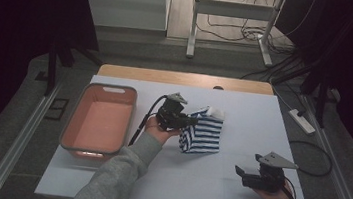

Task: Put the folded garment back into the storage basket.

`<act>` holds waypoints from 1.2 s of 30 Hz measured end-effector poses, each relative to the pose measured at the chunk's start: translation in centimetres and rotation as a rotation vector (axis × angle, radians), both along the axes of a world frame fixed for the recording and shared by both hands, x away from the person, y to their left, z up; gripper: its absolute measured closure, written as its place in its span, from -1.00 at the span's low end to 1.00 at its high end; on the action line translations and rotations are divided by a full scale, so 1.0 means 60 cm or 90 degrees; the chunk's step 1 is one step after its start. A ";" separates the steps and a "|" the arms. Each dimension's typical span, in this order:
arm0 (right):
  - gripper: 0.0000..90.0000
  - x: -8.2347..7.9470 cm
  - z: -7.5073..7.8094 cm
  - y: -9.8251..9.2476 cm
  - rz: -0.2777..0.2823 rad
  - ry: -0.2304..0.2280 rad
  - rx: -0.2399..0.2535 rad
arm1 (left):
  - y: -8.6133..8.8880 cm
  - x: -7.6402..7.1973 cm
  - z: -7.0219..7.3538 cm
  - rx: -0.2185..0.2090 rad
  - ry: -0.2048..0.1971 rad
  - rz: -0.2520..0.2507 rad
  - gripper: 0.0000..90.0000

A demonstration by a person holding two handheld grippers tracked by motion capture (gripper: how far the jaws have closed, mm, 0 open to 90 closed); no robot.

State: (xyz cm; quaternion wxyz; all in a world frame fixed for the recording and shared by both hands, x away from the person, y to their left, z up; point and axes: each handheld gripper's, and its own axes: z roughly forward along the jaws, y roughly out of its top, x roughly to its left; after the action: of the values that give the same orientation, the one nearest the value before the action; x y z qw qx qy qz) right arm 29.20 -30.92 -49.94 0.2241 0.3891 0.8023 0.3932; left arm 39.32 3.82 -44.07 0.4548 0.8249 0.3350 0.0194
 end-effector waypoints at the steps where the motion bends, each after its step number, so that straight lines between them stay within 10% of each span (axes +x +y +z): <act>1: -0.69 0.000 0.000 0.000 0.000 0.000 0.000 | 0.005 -0.001 0.004 -0.003 -0.003 0.004 0.82; 36: -0.69 -0.001 0.002 0.001 -0.002 -0.008 0.000 | 0.040 -0.022 0.054 0.004 -0.026 0.008 0.82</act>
State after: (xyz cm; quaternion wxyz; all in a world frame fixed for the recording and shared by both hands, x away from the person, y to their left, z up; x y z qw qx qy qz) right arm 29.16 -30.86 -49.83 0.2293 0.3882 0.8002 0.3954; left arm 38.01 6.24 -40.84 0.4589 0.8236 0.3308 0.0402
